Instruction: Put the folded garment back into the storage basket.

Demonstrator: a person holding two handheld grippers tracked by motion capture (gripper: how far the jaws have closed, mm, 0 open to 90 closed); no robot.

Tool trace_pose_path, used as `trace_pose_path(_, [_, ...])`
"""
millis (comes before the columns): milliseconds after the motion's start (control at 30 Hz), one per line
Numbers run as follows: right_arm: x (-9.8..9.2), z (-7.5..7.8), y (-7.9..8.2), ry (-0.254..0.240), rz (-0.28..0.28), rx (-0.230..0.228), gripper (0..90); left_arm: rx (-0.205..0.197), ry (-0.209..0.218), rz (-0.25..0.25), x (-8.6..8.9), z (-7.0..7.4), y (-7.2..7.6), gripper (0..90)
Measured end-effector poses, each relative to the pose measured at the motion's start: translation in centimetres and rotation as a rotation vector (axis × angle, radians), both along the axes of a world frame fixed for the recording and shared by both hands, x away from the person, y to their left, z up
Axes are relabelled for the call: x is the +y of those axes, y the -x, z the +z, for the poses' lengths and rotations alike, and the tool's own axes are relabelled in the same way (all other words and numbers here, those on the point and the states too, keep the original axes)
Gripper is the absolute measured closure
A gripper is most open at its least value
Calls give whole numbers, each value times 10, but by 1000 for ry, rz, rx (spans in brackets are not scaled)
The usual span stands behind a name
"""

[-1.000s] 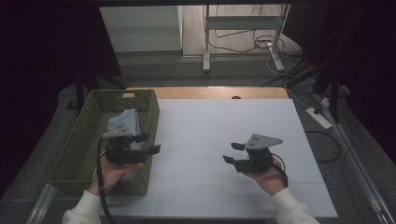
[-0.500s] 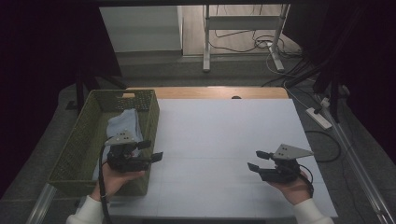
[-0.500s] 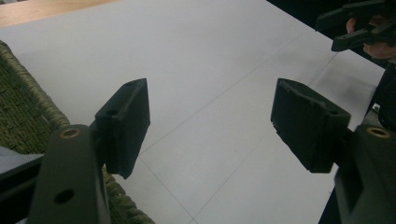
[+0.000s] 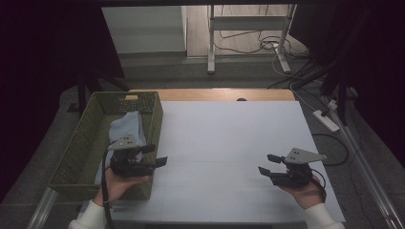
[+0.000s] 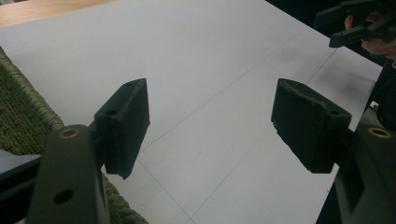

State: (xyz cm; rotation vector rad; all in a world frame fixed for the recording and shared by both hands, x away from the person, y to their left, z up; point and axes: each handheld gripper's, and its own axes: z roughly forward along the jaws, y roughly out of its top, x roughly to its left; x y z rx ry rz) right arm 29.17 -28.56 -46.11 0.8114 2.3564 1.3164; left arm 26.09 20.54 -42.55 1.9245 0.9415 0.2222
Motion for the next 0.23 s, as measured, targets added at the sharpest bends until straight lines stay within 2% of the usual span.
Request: trace_pose_path(233, [0,0,0,-1,-2,-3,400,-9,4,-3,-1,3,2,285])
